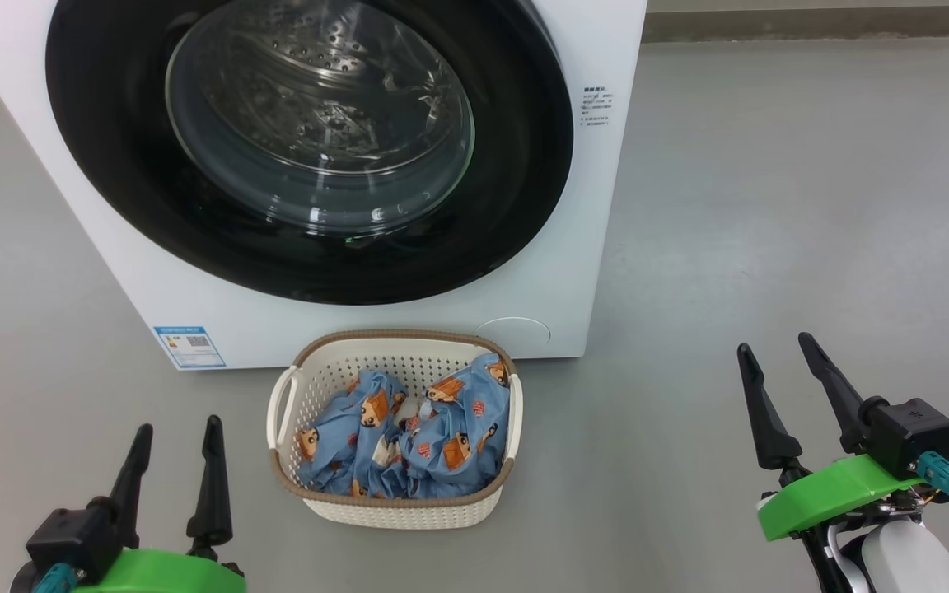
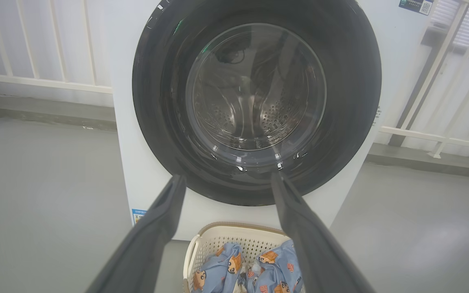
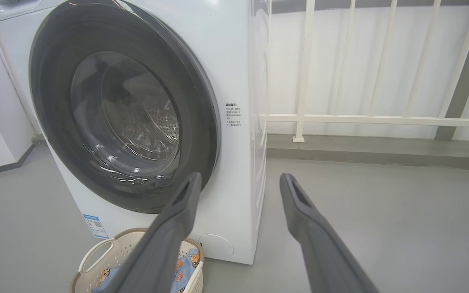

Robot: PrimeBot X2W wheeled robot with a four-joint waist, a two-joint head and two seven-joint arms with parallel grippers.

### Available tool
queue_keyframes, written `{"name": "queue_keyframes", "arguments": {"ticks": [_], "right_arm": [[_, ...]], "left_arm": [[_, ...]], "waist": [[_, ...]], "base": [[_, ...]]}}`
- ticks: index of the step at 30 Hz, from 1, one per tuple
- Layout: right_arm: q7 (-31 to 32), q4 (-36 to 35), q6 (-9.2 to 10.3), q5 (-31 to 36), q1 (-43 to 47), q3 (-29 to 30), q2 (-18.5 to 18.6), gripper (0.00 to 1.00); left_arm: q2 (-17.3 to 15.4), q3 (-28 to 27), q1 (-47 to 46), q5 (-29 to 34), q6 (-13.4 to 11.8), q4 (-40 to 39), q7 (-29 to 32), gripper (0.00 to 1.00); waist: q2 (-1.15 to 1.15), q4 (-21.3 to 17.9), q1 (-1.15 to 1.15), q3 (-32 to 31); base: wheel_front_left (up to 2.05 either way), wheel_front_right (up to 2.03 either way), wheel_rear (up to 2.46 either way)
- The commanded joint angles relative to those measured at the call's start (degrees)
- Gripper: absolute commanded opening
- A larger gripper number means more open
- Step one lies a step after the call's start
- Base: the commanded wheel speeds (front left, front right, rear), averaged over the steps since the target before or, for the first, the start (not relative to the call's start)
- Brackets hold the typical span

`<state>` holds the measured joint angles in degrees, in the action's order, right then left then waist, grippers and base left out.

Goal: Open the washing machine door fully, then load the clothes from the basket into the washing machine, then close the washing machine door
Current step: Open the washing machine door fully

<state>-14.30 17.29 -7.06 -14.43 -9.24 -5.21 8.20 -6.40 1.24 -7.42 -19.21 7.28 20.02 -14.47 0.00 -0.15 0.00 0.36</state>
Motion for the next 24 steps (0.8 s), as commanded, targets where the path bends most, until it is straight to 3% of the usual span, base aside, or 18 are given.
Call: {"name": "queue_keyframes", "arguments": {"ticks": [1, 16, 17, 18, 19, 20, 21, 24], "right_arm": [[-0.7, -1.3, -0.43, 0.5, -2.6, -0.9, 0.6, 1.0], [-0.7, -1.1, -0.43, -0.1, -5.0, 0.7, 1.3, 1.0], [-0.7, -1.1, -0.43, -0.2, -5.4, 1.0, 1.3, 0.81], [-0.7, -1.1, -0.43, -0.3, -5.8, 1.2, 1.4, 0.47], [-0.7, -1.1, -0.43, -0.4, -6.2, 1.3, 1.5, 0.31], [-0.7, -1.1, -0.43, -0.6, -6.8, 1.4, 1.6, 0.07], [-0.7, -1.0, -0.43, -1.0, -7.3, 1.4, 1.8, 0.0], [-0.7, -0.8, -0.43, -2.1, -8.6, 1.5, 2.1, 0.0]], "left_arm": [[-1.4, -1.8, -2.3, -0.3, 0.2, -1.2, -0.5, 1.0], [-1.9, -1.2, -2.8, -0.9, 0.2, -2.3, -0.5, 1.0], [-1.9, -1.2, -2.9, -1.0, 0.2, -2.5, -0.5, 1.0], [-2.0, -1.1, -3.1, -1.1, 0.2, -2.6, -0.5, 1.0], [-2.1, -1.0, -3.2, -1.2, 0.2, -2.7, -0.5, 1.0], [-2.2, -0.9, -3.4, -1.3, 0.2, -2.9, -0.5, 1.0], [-2.3, -0.8, -3.5, -1.5, 0.2, -3.0, -0.5, 1.0], [-2.5, -0.5, -3.8, -1.8, 0.2, -3.3, -0.5, 1.0]], "waist": [[0.0, 0.0, 0.0, 0.1], [0.0, 0.5, 0.0, 2.4], [0.0, 0.6, 0.0, 2.7], [0.0, 0.6, 0.0, 3.1], [0.0, 0.7, 0.0, 3.4], [0.0, 0.8, 0.0, 3.7], [0.0, 0.9, 0.0, 4.1], [0.0, 1.1, 0.0, 4.8]], "base": [[0.0, 0.0, 0.0], [0.0, 0.0, 0.0], [0.0, 0.0, 0.0], [0.0, 0.0, 0.0], [0.0, 0.0, 0.0], [0.0, 0.0, 0.0], [0.0, 0.0, 0.0], [0.0, 0.0, 0.0]]}}
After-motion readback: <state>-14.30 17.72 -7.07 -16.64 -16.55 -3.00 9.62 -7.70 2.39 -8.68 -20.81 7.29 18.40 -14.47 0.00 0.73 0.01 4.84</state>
